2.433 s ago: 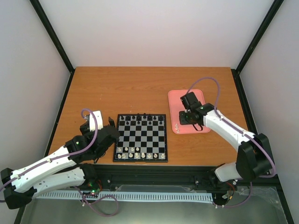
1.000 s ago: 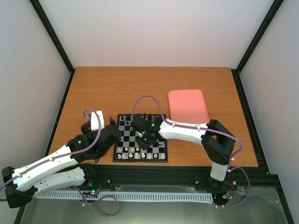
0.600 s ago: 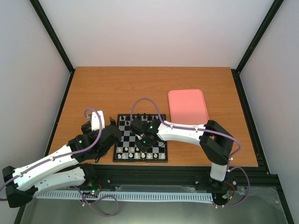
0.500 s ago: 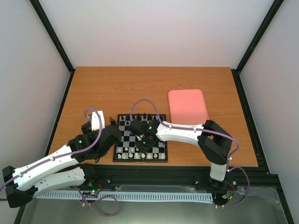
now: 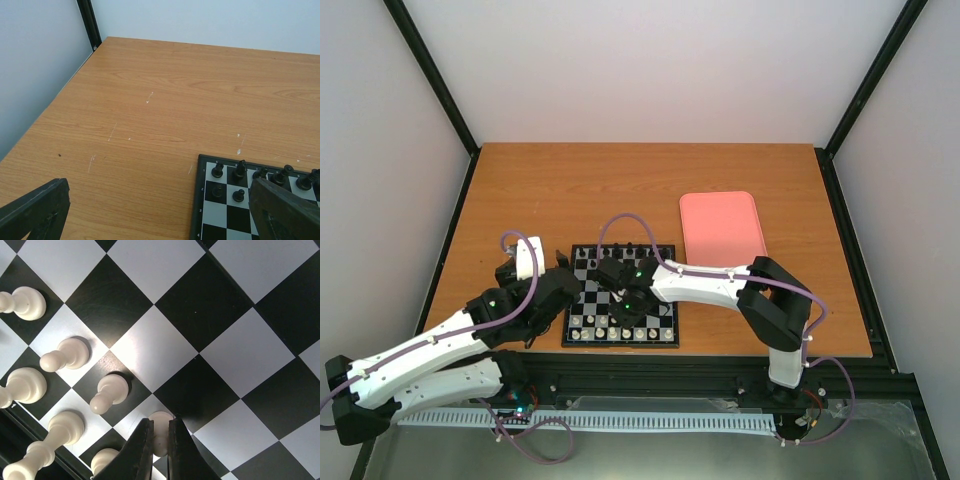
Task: Set up the chess pieces on the board
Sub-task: Place the chess piece on the chessboard.
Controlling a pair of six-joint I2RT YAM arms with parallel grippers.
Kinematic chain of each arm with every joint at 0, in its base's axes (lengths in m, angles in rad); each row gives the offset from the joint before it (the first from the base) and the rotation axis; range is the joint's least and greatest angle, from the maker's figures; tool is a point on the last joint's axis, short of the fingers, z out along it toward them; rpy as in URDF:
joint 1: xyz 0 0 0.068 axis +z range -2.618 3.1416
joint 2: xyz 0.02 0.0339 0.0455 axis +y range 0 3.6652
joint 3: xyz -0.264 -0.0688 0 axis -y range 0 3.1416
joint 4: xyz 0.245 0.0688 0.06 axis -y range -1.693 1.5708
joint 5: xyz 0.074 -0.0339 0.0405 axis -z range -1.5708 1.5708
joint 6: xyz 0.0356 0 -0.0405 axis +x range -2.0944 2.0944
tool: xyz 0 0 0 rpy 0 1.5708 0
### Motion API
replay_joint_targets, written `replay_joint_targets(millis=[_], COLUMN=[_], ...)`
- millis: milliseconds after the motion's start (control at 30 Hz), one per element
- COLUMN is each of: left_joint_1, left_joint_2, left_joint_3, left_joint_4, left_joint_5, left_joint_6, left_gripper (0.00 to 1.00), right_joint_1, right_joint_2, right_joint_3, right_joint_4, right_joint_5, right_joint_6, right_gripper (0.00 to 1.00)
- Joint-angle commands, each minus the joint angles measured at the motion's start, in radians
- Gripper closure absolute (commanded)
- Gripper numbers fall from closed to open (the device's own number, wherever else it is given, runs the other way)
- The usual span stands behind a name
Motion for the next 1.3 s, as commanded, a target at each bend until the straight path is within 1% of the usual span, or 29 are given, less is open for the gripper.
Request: replay_joint_targets(millis=[0,133,433,967,1233,1267], left_joint_1=[0.005,0.005,0.005,0.005,0.005,0.005], left_joint_2=[0.004,0.008,0.011,0.017,0.013,0.014], left_joint_3=[0.015,0.015,0.018,0.018,0.019,0.019], left_joint_4=[0.015,0.016,0.013,0.012,0.009,0.008], left_joint_5=[-0.011,-0.012,-0.014,-0.016,-0.017,-0.016], left_joint_6=[0.008,0.008,0.005,0.005,0.002,0.002], left_gripper=[0.00,0.00,0.00,0.00,0.00,0.00], right_joint_1=[0.010,0.010,0.012,0.016,0.016,0.015], right_joint_2=[0.011,0.001,-0.011,-0.026,-0.044,-0.043], right_joint_3=[0.024,0.022,0.016,0.018,0.020,0.019], right_joint_4=[-0.022,-0.025,-0.014,0.004,-0.003,-0.004], right_joint_5=[0.025,0.038,0.024,-0.019,0.007,0.010], right_joint_6=[-0.004,-0.003,-0.017,-0.030,-0.028,-0.028], right_gripper=[0.94,0.91,0.78,0.77,0.76,0.75])
